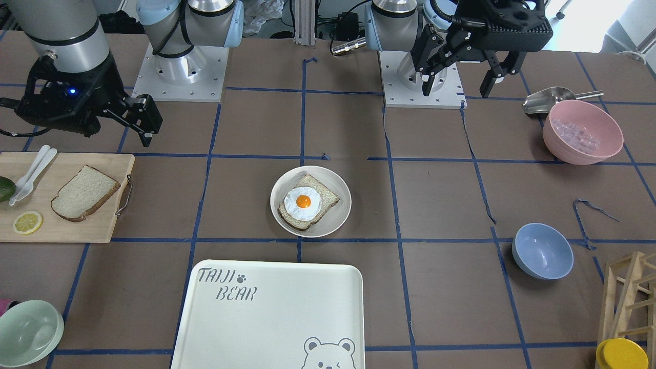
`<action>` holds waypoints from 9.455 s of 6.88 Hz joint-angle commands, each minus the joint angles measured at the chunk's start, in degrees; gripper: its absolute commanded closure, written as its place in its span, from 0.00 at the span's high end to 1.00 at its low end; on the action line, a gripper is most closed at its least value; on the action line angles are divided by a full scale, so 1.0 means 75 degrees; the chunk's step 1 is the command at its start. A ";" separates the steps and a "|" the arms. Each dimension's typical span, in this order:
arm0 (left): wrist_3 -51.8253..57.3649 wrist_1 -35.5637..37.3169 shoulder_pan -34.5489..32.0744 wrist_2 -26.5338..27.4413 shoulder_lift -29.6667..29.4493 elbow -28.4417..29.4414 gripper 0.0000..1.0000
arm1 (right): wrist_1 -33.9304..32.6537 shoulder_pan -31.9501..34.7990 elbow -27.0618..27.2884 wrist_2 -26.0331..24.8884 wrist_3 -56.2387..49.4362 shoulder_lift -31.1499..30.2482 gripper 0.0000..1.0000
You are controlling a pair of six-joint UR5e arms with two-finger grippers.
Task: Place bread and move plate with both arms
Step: 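Move the right gripper down over the bread slice on the cutting board, then close the right gripper on the edge of the bread slice, then lift the bread slice with the right gripper and carry it toward the plate, then lower the bread onto the egg toast and open the right gripper, then raise the right gripper away while the left arm reaches toward the plate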
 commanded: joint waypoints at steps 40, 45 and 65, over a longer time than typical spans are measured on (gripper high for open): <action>0.0008 -0.0062 0.0002 0.0021 0.0021 -0.0005 1.00 | -0.0021 -0.0041 0.0400 -0.0062 0.0947 0.1515 0.00; 0.0008 -0.0062 0.0002 0.0021 0.0021 -0.0005 1.00 | -0.0344 0.3046 0.0034 0.1047 0.3582 0.1982 0.00; 0.0114 0.0031 -0.0022 -0.0061 -0.0165 -0.0180 1.00 | -0.1292 0.2102 0.0081 0.1251 0.1281 0.1320 1.00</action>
